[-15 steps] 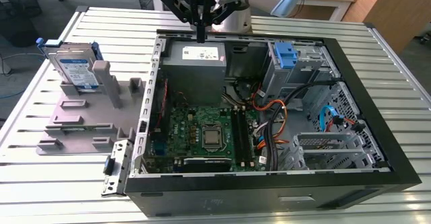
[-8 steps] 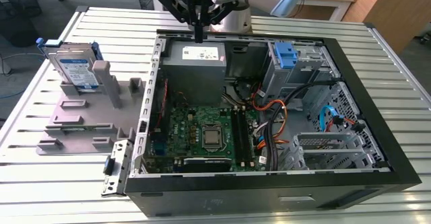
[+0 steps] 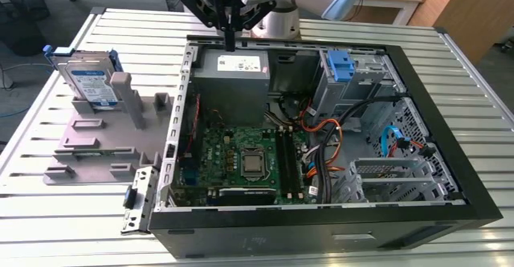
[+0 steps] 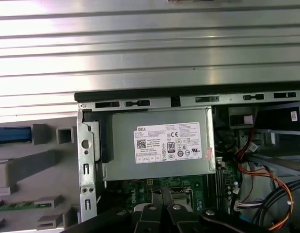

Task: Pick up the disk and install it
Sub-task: 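Reach for the disk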

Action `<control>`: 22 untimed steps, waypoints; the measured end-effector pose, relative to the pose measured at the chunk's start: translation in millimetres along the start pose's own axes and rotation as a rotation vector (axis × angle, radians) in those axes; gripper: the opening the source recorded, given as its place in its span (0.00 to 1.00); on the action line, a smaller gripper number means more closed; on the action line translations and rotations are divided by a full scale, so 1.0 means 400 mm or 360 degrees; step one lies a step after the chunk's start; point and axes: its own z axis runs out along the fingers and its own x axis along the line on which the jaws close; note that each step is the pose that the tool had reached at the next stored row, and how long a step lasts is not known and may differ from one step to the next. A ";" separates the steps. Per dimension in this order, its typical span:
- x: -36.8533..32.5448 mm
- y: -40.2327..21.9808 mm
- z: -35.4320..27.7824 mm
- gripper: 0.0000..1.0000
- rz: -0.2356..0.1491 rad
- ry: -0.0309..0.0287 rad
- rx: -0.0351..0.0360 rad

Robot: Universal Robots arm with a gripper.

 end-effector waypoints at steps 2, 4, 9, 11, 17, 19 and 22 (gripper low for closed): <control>0.012 -0.001 0.001 0.11 0.0000 -0.00012 0.0000; 0.021 -0.002 0.001 0.11 0.0000 -0.00020 0.0000; 0.033 -0.003 0.002 0.11 0.0000 -0.00024 0.0000; 0.034 -0.003 0.002 0.11 0.0000 -0.00023 0.0000; 0.037 -0.003 0.002 0.11 0.0000 -0.00022 0.0000; 0.040 -0.003 0.002 0.11 0.0000 -0.00023 0.0000; 0.042 -0.003 0.002 0.11 0.0000 -0.00022 0.0000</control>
